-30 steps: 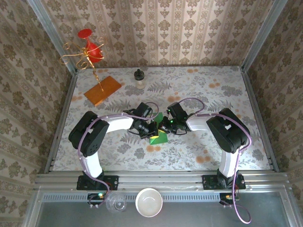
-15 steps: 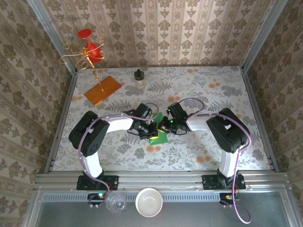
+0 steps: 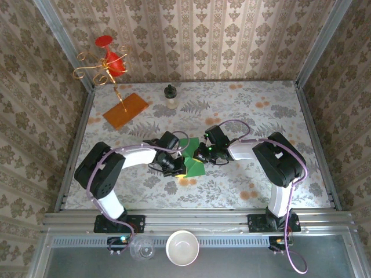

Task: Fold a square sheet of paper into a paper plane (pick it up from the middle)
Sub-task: Fold the triangle a second time at the center of the table.

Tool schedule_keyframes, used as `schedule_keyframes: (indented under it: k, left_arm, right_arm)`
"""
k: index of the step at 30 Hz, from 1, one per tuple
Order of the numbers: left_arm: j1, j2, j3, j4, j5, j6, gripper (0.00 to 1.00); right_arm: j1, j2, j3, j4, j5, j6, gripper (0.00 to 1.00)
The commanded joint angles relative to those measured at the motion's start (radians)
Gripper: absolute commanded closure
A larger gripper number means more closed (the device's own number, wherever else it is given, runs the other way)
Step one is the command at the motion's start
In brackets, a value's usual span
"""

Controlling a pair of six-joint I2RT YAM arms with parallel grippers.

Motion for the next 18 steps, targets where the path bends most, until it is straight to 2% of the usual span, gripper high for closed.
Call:
schedule_keyframes:
  k: [1, 7, 11, 18]
  left_arm:
    - [0.003, -0.030, -0.048, -0.177, -0.048, 0.051, 1.00]
    - [0.004, -0.101, -0.029, -0.197, -0.076, 0.041, 1.00]
    - [0.002, -0.156, 0.015, -0.115, -0.075, -0.001, 1.00]
    - [-0.023, -0.027, 0.098, 0.003, -0.035, -0.035, 1.00]
  right_arm:
    - [-0.009, 0.099, -0.043, -0.221, 0.114, -0.013, 0.98]
    - [-0.009, 0.099, -0.044, -0.219, 0.114, -0.012, 0.98]
    - [-0.009, 0.098, -0.042, -0.217, 0.112, -0.014, 0.98]
    - [-0.009, 0.099, -0.040, -0.211, 0.109, -0.010, 0.98]
